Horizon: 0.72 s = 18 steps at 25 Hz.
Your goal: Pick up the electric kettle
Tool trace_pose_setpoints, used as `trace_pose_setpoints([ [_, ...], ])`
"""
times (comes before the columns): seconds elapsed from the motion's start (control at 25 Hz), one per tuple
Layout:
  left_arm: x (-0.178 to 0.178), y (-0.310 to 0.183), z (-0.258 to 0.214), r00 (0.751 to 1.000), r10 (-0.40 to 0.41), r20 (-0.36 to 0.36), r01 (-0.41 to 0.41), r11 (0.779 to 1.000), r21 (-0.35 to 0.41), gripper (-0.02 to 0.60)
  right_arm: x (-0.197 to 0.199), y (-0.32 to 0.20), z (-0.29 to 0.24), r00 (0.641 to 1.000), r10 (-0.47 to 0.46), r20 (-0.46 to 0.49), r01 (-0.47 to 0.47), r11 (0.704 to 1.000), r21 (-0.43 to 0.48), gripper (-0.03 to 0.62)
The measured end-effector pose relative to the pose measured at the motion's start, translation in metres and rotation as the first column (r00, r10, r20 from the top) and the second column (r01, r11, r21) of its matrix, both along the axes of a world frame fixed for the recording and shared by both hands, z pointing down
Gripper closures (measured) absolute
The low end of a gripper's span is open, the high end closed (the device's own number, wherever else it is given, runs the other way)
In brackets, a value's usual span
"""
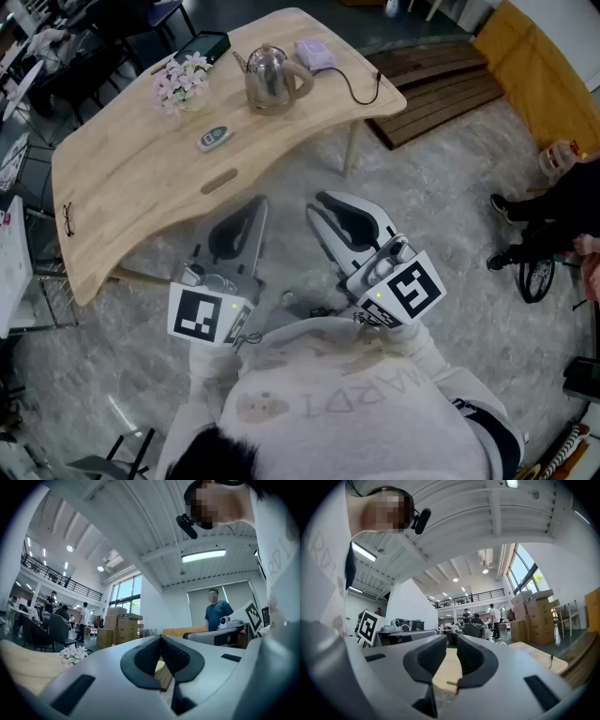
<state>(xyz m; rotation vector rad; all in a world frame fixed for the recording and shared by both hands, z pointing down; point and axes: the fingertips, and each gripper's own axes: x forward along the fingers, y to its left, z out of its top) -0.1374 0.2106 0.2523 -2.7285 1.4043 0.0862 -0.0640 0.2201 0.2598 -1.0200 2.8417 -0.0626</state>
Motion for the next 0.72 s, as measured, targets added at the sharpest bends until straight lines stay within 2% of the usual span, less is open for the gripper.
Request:
trace_pose_setpoints([
  [0.44, -0.025, 0.003, -0.001, 1.0, 0.005, -0.008, -0.005, 1.0, 0.011, 0.499, -0.024, 0.004, 0.0, 1.0, 0.002, -0.005, -0.002, 1.0, 0.006, 0.52],
  [0.72, -0.025, 0.001, 0.007, 0.999, 0.034, -0.012, -0.034, 0.999, 0.005, 0.499, -0.019, 0.002, 0.002, 0.998, 0.043, 0.034, -0.042, 0.999, -0.013, 0.519],
])
